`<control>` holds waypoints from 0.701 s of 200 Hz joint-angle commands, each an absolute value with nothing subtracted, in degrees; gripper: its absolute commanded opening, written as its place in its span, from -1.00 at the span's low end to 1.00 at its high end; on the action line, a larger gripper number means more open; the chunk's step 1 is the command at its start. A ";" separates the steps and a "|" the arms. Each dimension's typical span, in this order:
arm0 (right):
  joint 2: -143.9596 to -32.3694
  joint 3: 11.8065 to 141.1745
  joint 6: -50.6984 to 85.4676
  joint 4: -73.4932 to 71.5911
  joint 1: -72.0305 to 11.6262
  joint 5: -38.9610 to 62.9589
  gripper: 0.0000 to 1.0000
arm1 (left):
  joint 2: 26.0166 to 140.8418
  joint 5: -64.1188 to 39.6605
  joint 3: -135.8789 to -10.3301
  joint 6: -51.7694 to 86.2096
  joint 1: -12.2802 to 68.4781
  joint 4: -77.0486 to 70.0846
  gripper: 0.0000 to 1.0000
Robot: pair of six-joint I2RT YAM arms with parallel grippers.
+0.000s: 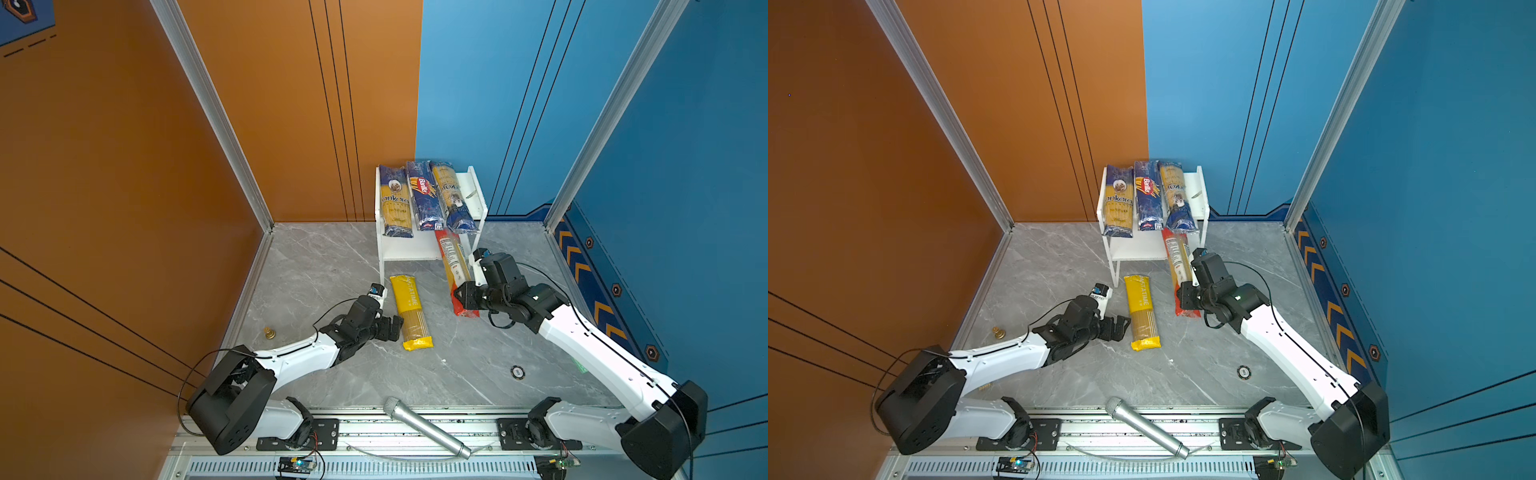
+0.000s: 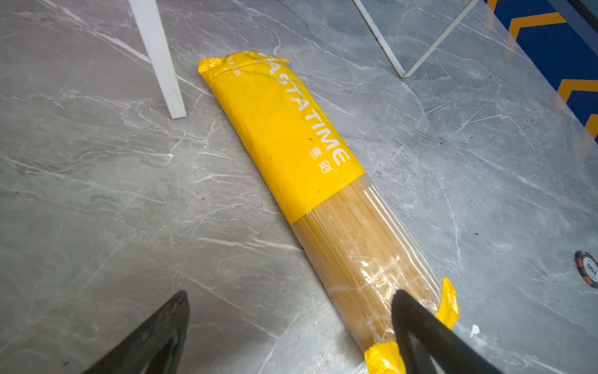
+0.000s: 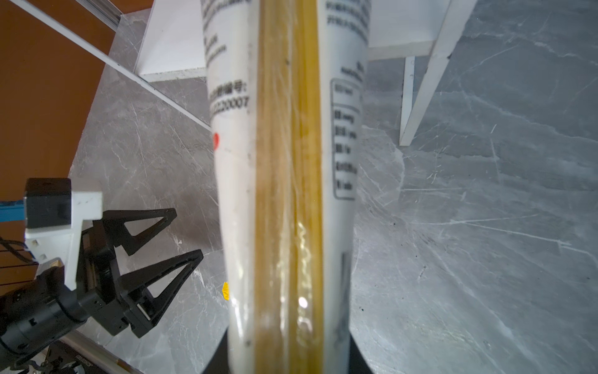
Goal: Arrange pasta packages on shelves
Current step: Place the pasta bag on the shelf.
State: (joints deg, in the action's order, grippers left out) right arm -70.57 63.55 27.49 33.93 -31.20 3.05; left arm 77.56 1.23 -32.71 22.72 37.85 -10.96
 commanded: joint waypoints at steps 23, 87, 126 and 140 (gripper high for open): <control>-71.16 67.53 26.72 21.87 -31.46 -2.65 -1.00 | 76.13 1.54 -32.37 21.62 37.53 -11.18 0.96; -72.49 65.14 26.19 12.55 -31.45 -4.09 -1.00 | 75.44 1.50 -31.89 21.62 36.94 -11.21 0.96; -74.33 65.12 25.16 9.98 -31.45 -5.54 -1.00 | 75.08 1.65 -31.63 21.71 36.53 -11.18 0.96; -74.85 65.08 24.76 9.00 -31.46 -5.91 -1.00 | 75.08 1.66 -31.57 21.71 36.43 -11.20 0.96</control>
State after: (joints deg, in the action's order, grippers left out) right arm -75.16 63.81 26.83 20.34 -31.20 -2.55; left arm 76.18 1.26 -32.47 22.33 37.06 -10.98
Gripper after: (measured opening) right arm 0.266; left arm 0.979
